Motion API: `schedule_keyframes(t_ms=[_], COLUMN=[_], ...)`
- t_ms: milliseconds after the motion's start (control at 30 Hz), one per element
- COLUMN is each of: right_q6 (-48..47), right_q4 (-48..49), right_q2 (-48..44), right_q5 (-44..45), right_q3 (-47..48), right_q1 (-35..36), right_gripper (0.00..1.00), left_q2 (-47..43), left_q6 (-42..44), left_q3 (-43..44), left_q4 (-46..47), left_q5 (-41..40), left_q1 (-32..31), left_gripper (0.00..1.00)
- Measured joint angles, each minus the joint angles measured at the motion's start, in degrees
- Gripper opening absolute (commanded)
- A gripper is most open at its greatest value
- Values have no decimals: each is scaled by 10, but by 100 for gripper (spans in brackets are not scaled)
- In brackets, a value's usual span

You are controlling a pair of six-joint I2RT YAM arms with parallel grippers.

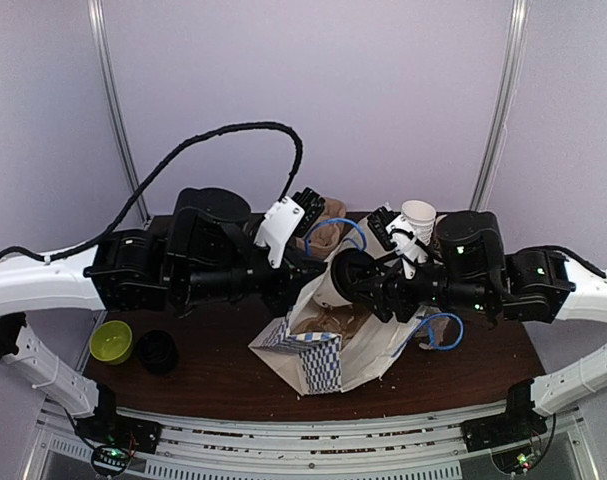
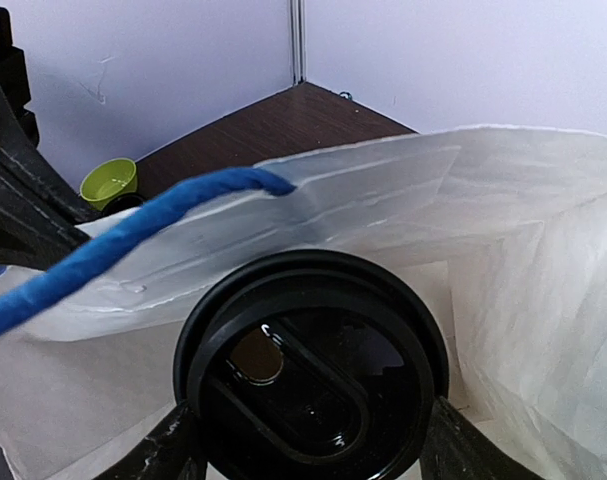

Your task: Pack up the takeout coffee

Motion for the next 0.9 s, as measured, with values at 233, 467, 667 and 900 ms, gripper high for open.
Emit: schedule_keyframes(t_ms=[233,467,667,900], right_q6=[13,16,21,30], right_q4=[89,146,182,196], right_q2=[31,49,56,58], right_q5=[41,87,116,119], right_q3=[-63,-122,-149,-151], right_q1=[0,0,0,0], right_gripper=[44,43,43,43], left_q2=[-9,-30,-43,-62], left_q6=[0,0,-1,-4], left_q3=[-23,-50,-61,-85], left_q4=[17,25,31,29], left_q5=[29,53,68,71], left_q1=[0,0,-1,-1], left_gripper=[0,0,0,0])
